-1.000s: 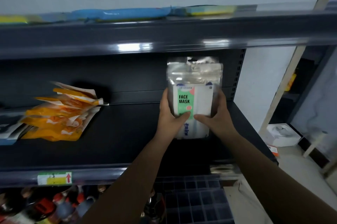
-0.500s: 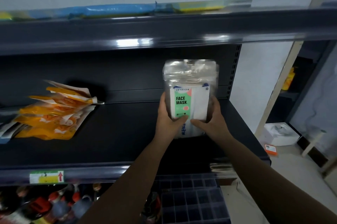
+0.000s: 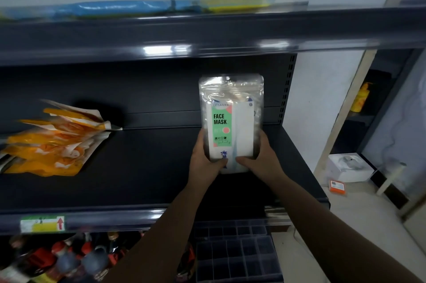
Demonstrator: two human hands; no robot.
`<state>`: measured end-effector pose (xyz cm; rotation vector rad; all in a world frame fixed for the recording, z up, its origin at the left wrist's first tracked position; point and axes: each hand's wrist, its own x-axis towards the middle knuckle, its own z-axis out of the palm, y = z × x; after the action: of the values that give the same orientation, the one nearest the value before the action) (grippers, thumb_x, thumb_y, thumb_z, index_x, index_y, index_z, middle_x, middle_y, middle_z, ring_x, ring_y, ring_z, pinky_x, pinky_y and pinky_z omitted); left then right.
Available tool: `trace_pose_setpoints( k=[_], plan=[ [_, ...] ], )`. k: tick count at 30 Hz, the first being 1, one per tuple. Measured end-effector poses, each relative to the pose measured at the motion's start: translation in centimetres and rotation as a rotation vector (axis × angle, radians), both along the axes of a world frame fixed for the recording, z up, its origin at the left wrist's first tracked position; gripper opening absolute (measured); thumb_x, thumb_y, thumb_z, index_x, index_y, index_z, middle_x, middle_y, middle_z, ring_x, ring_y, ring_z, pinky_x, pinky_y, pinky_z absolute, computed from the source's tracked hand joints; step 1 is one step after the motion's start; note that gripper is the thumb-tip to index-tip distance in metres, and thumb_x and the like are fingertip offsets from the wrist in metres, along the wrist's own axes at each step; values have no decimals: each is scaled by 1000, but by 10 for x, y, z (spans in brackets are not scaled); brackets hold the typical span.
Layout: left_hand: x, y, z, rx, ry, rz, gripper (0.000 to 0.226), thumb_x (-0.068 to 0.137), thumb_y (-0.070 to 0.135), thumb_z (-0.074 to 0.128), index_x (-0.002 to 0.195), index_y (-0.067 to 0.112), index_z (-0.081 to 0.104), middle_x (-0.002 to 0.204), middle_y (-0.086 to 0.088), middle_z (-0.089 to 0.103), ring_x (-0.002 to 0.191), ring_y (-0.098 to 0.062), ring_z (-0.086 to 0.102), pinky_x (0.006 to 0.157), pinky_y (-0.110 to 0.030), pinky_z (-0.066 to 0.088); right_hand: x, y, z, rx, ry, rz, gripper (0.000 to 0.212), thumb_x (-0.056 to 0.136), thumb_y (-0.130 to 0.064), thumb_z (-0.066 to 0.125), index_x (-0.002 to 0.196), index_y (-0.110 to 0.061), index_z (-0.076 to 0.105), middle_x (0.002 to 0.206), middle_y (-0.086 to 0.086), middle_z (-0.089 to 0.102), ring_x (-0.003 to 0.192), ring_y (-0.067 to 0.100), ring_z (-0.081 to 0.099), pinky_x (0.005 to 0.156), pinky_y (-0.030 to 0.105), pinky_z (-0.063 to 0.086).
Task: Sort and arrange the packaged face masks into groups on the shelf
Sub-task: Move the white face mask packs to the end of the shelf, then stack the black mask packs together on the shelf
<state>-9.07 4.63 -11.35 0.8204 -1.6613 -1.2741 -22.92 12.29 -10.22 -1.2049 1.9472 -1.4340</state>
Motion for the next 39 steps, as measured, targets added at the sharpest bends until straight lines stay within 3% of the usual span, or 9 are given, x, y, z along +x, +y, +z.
trace_pose_setpoints(
  k=[3, 6, 10, 13, 17, 26, 31, 34, 39],
  plan=[
    [-8, 1, 10, 26, -59, 17, 72, 69, -13, 69, 130, 19, 47, 100, 9, 62, 90, -2, 61, 60, -7, 50, -6, 3, 5, 38, 0, -39, 77, 75, -6, 74, 139, -15, 32, 113, -5, 52, 101, 11, 51, 68, 13, 42],
    [-16, -2, 19, 90, -157, 0, 59, 69, -12, 70, 121, 11, 53, 98, 6, 61, 88, -7, 59, 59, -3, 45, -14, 4, 8, 133, -16, -75, 68, 77, -13, 74, 134, -10, 37, 117, 3, 54, 111, 24, 55, 76, 26, 43],
    [-23, -2, 16, 195, -315, -30, 46, 73, 3, 76, 116, 6, 59, 104, -2, 62, 91, -12, 57, 74, -20, 47, -18, 6, 9, 273, 37, -118, 68, 80, -22, 72, 134, -3, 36, 129, 14, 53, 117, 30, 53, 79, 28, 40],
    [-27, 1, 6, 191, -364, -14, 39, 75, 16, 78, 111, 7, 64, 109, -6, 67, 90, -14, 62, 76, -23, 48, -18, 9, 6, 346, 86, -147, 67, 82, -28, 69, 134, -2, 36, 129, 16, 53, 115, 33, 53, 80, 31, 43],
    [-27, 5, -4, 156, -373, -38, 36, 81, 24, 72, 114, 13, 62, 109, -3, 68, 91, -15, 65, 77, -24, 51, -17, 15, 1, 388, 103, -159, 62, 84, -31, 66, 130, -2, 38, 126, 17, 55, 111, 34, 56, 76, 31, 42],
    [-34, 4, -2, 162, -481, -106, 48, 83, 29, 69, 126, 16, 52, 125, -6, 62, 106, -19, 62, 95, -34, 51, -21, 14, 3, 422, 109, -198, 65, 84, -35, 65, 132, -4, 36, 131, 18, 52, 115, 37, 53, 92, 43, 46],
    [-13, 3, 6, -37, -674, 44, 74, 89, 44, 58, 149, 20, 22, 152, -6, 32, 140, -28, 27, 113, -42, 30, -10, 16, 9, 310, 423, -251, 76, 86, -42, 60, 144, -8, 27, 150, 12, 31, 134, 35, 33, 107, 47, 31],
    [19, -3, 16, -290, -804, 229, 66, 90, 45, 55, 146, 21, 30, 146, -4, 40, 132, -28, 35, 107, -40, 32, 12, 8, 19, 243, 615, -144, 66, 88, -40, 57, 143, -12, 32, 150, 8, 32, 136, 31, 29, 107, 44, 27],
    [84, -15, 29, -418, -957, 410, 60, 89, 44, 54, 141, 20, 38, 141, -5, 45, 127, -30, 40, 101, -42, 33, 70, -18, 33, 196, 813, 79, 60, 90, -41, 53, 142, -15, 36, 146, 5, 38, 134, 29, 32, 107, 42, 28]
  ],
)
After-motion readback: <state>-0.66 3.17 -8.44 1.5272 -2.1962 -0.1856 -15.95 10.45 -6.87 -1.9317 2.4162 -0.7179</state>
